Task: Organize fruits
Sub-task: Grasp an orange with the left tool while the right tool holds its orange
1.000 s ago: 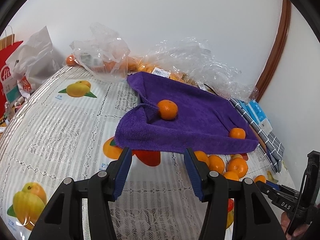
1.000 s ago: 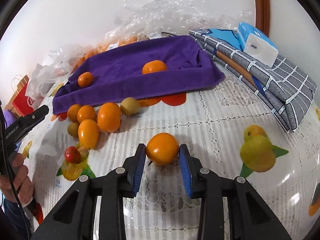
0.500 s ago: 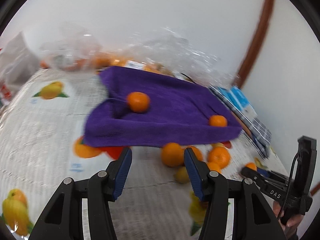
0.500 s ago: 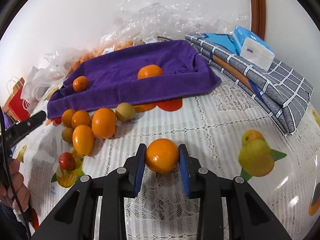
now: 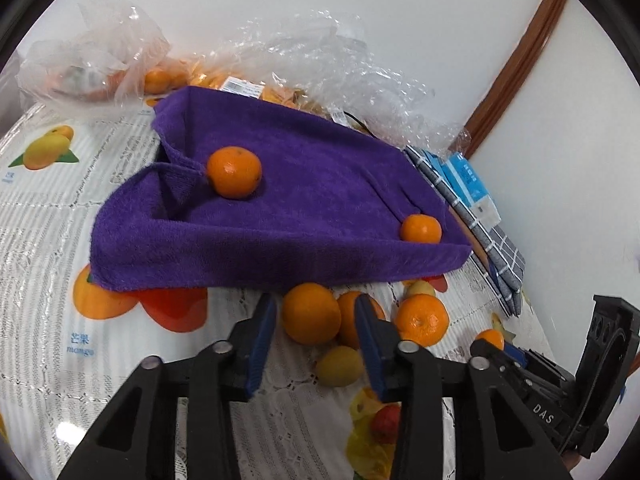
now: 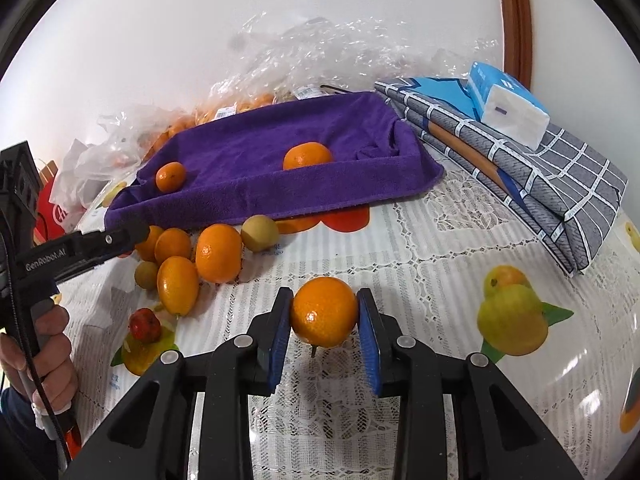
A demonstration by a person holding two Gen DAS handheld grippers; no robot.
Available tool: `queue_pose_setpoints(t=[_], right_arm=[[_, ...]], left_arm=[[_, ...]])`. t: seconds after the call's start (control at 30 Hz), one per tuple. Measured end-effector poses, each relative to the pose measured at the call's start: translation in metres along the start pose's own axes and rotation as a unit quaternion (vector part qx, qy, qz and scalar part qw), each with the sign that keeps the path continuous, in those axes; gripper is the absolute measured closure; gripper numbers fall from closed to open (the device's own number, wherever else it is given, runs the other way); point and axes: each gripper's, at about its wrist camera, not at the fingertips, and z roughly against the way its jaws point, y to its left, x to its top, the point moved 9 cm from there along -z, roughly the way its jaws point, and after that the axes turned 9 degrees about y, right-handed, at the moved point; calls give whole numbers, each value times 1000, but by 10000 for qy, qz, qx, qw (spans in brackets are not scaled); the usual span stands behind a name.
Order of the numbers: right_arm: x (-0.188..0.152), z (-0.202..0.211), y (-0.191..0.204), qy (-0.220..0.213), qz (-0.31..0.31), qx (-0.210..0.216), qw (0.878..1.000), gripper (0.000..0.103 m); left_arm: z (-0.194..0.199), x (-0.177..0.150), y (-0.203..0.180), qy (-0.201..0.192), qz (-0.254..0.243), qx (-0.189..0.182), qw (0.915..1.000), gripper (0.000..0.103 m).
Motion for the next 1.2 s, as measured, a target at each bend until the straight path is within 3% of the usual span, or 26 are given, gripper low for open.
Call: queue_pose_setpoints(t=[0.1,0.23,0.33,0.5,0.67,0.83,1.1,1.2], right_arm=[[0,0,-2,-9,-46,-28,10000,71],[0,0,-2,-6,-58,-61,10000,71],[0,0,-2,8,-54,-102,9999,71],[0,-1,-3,12,-75,-117,9999,71],[0,-1,-3,7,-87,-122,9999,71],[0,-1,-3,6,-101,-112,9999,71],[0,1,-5,-27,-165,-89,9998,71],[0,1,-5,-22,-165,-99,9998,71]], left_arm=[[3,-1,-3,-105,-133,96,9998,78],[6,1,-1,-192,-120,164,9996,81],[5,1,-2,-154,-174,178,9996,81],[-2,3,-1,-20,-180,234,9996,66],[-11,2,5,197,-13,160,9997,70],[-3,4,6,-46,11,140,9999,71],[24,-1,24,-427,248,556,9972,71],[22,0,36,-355,466,642,9962,71]])
